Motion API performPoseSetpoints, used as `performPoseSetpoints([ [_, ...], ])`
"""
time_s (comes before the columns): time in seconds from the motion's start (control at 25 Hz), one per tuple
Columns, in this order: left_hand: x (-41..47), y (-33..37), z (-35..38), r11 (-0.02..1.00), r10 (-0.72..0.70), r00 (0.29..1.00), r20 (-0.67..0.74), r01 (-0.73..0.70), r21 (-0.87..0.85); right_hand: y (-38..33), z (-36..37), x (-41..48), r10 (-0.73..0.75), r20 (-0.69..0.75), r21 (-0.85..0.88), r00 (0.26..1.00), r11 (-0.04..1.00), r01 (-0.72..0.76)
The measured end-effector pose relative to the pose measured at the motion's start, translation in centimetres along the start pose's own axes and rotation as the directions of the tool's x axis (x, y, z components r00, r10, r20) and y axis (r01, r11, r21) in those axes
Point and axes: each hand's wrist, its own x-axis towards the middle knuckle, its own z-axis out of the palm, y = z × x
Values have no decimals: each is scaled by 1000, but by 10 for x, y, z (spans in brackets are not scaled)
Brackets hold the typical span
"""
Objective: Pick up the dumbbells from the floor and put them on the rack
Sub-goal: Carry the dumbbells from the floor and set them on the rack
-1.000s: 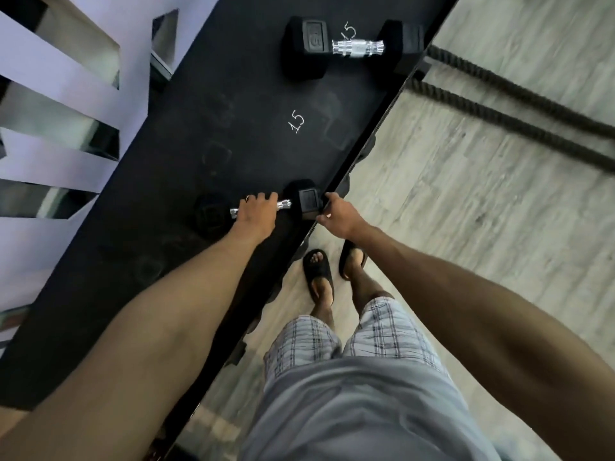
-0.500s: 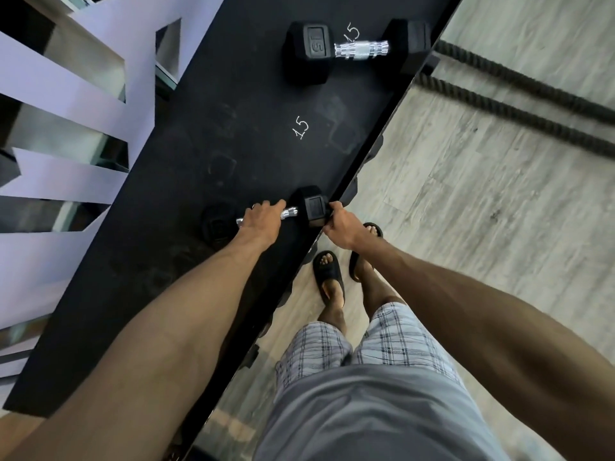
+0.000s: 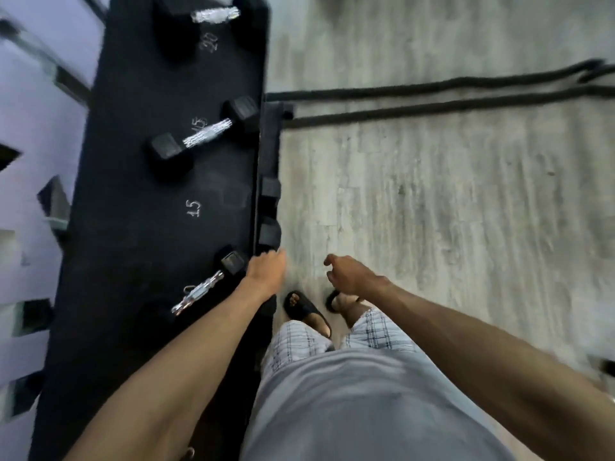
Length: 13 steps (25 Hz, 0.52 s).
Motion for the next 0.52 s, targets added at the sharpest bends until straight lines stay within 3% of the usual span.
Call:
performPoseSetpoints([
  [0.16,25,106,-13,966,251,949,191,-259,16,105,-2,-63,208,-70,163,976,967,-195],
  [0.32,49,228,-20,884,387,873,298,-443,150,207,8,-128,390,-94,373,916,867,-331],
  [0.52,54,394,-14,724,492,786,374,-608,325,324,28,-196,524,-108,632,845,693,-348],
])
